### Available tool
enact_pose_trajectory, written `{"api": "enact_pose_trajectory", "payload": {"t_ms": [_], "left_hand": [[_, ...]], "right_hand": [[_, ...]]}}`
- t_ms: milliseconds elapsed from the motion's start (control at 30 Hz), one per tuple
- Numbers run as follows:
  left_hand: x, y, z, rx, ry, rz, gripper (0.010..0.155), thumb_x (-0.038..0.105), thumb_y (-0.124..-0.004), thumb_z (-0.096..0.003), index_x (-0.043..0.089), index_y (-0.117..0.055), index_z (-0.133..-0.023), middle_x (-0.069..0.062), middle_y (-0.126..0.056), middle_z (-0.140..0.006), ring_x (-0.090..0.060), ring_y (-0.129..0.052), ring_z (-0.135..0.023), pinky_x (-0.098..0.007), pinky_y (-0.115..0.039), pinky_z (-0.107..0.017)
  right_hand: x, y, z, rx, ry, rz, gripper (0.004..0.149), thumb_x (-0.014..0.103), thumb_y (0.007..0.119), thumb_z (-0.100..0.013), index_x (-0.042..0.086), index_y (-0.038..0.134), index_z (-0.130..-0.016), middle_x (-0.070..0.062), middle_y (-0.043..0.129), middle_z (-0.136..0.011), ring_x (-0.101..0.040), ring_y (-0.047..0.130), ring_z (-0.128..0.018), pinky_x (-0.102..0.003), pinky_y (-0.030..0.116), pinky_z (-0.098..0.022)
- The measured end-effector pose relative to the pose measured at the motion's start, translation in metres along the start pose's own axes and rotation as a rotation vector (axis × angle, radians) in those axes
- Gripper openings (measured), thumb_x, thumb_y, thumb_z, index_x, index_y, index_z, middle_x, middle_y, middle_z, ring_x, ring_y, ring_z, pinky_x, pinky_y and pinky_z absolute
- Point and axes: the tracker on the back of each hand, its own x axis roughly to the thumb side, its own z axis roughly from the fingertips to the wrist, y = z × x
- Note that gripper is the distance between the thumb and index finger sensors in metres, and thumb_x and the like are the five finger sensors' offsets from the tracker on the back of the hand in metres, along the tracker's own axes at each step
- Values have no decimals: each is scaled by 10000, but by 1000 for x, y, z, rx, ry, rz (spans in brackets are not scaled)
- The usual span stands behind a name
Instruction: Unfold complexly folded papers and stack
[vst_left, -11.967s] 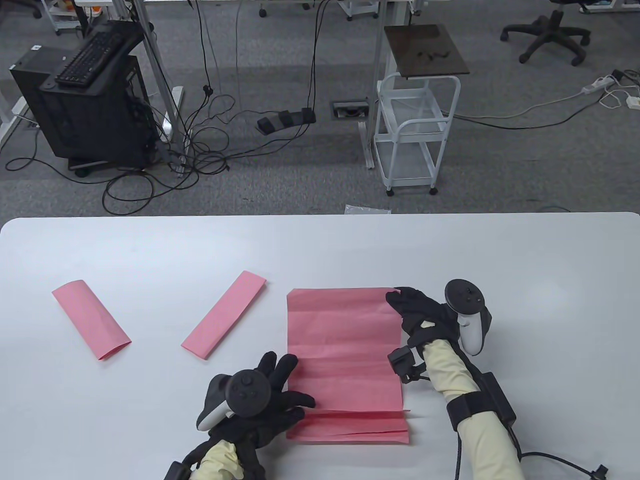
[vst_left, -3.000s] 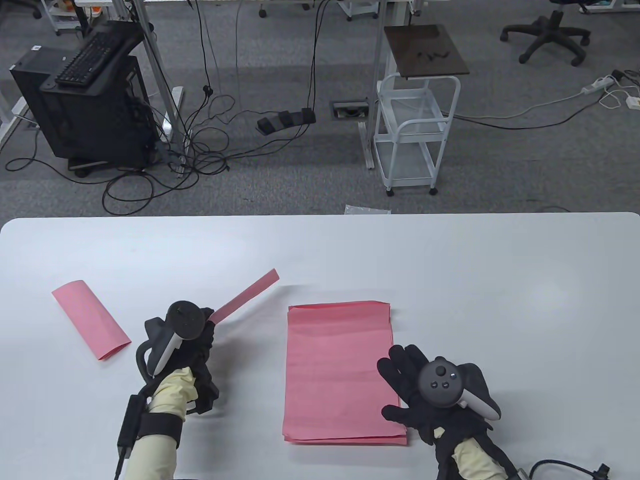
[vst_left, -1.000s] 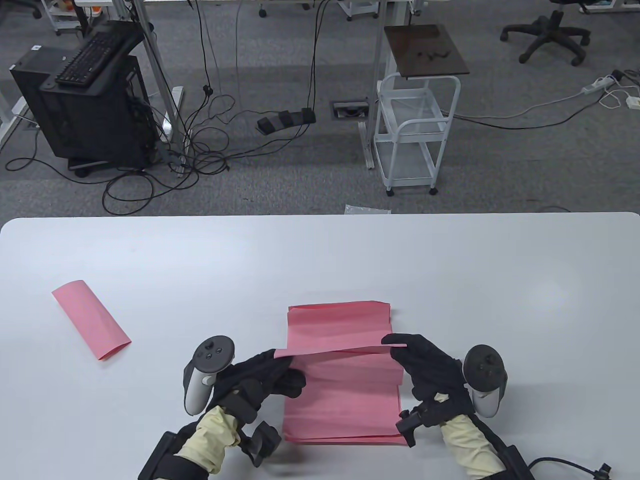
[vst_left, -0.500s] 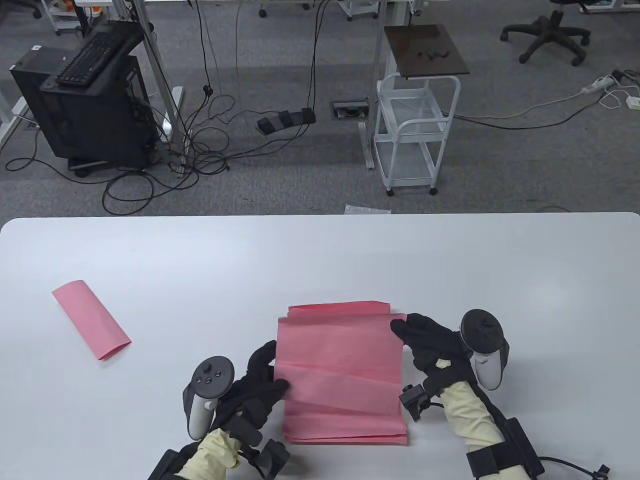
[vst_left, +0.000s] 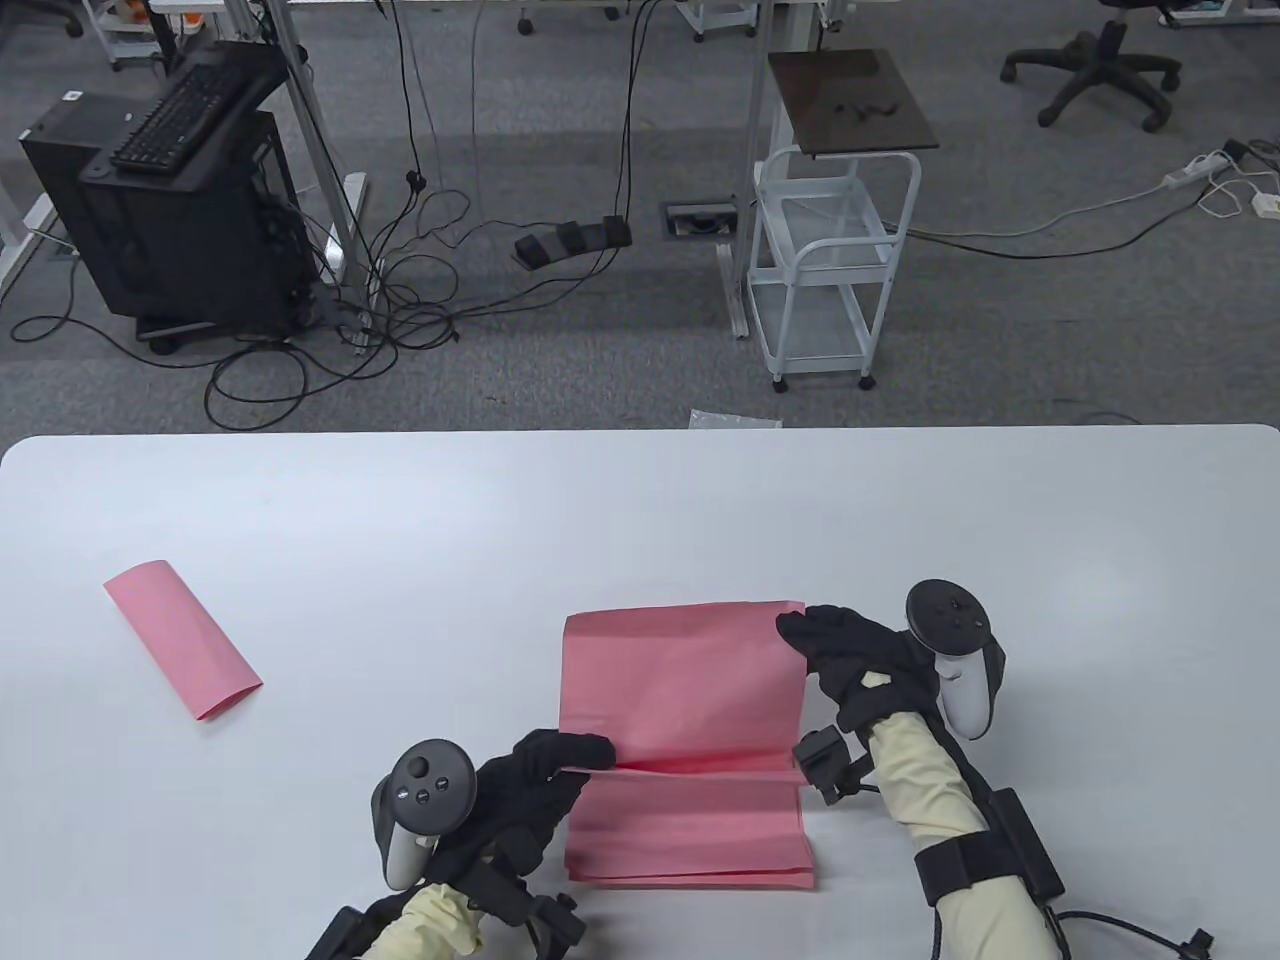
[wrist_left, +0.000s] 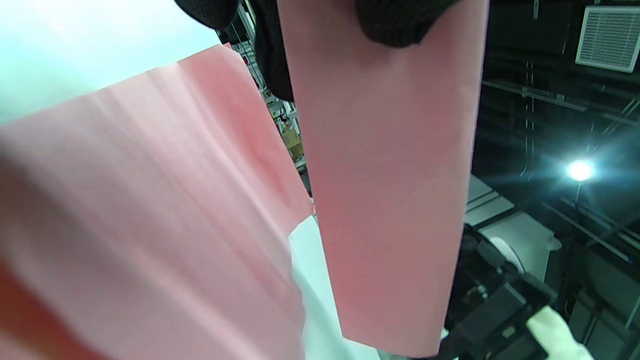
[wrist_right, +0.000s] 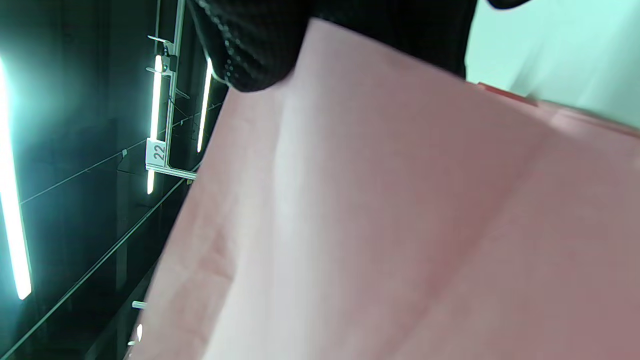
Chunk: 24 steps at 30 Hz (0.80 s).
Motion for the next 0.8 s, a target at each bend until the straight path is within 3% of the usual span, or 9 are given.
{"api": "enact_pose_trajectory", "payload": {"t_ms": [100, 267, 333, 400, 500, 567, 633, 733, 800], "left_hand": [[3, 0, -2, -202, 27, -126, 343, 267, -711, -551, 327, -816, -872, -155, -456, -1167, -454, -497, -1066, -653, -325, -765], [2, -2, -3, -295, 49, -236, 344, 264, -714, -558, 367, -819, -868, -240, -358, -1192, -518, -400, -1073, -665, -313, -756], [0, -4, -4, -271, 63, -177, 350, 257, -715, -554, 369, -824, -867, -243, -531, -1160, -513, -553, -1043, -667, -399, -748], [0, -4, -5, -278, 53, -173, 357, 248, -723, -537, 327, -829, -868, -148, -813, -1019, -393, -840, -922, -600, -552, -737], [-1, -6, -3, -353, 40, -130, 467, 381, -746, -546, 191, -746, -972, -153, -733, -1066, -403, -778, -964, -630, -492, -751], [-2, -6, -2, -294, 49, -74, 550, 520, -697, -556, 154, -765, -960, -163, -753, -1052, -409, -784, -955, -633, -484, -751], [-1, -7, -1, -195, 92, -66, 390, 327, -740, -544, 206, -804, -909, -103, -847, -960, -340, -868, -885, -587, -513, -757], [-1, -8, -3, -188, 115, -149, 634, 212, -736, -526, 356, -435, -1065, -8, -850, -914, -277, -886, -865, -542, -497, -778], [-3, -9, -4, -196, 124, -143, 751, 223, -752, -523, 394, -273, -1075, 28, -852, -911, -259, -892, -868, -523, -494, -786]], "right_hand": [[5, -4, -3, 1, -11, -70, 392, 337, 786, -472, 41, 906, -699, -82, 963, -507, -326, 901, -671, -626, 437, -711], [17, -11, -6, -113, -58, -89, 388, 353, 777, -477, 71, 898, -715, -62, 957, -529, -303, 890, -704, -625, 424, -724], [19, -11, -7, -110, -67, -100, 388, 354, 775, -480, 72, 895, -718, -63, 956, -533, -302, 887, -708, -624, 418, -727], [19, -9, -7, -101, -62, -98, 388, 354, 772, -481, 73, 893, -720, -61, 954, -536, -303, 886, -709, -625, 418, -726], [18, -6, -7, -90, -61, -95, 388, 355, 766, -486, 74, 889, -724, -62, 954, -538, -305, 885, -707, -624, 420, -725], [16, -5, -8, -89, -57, -103, 389, 354, 765, -485, 74, 889, -724, -63, 954, -538, -306, 885, -706, -624, 421, -723], [15, -4, -8, -89, -54, -112, 389, 354, 764, -486, 74, 888, -726, -62, 953, -540, -307, 885, -706, -625, 420, -724], [13, -4, -9, -91, -49, -116, 389, 354, 764, -486, 74, 887, -727, -62, 952, -541, -306, 884, -707, -625, 419, -724], [12, -3, -9, -92, -48, -114, 389, 354, 764, -486, 74, 887, -727, -63, 953, -541, -307, 884, -707, -624, 420, -724]]}}
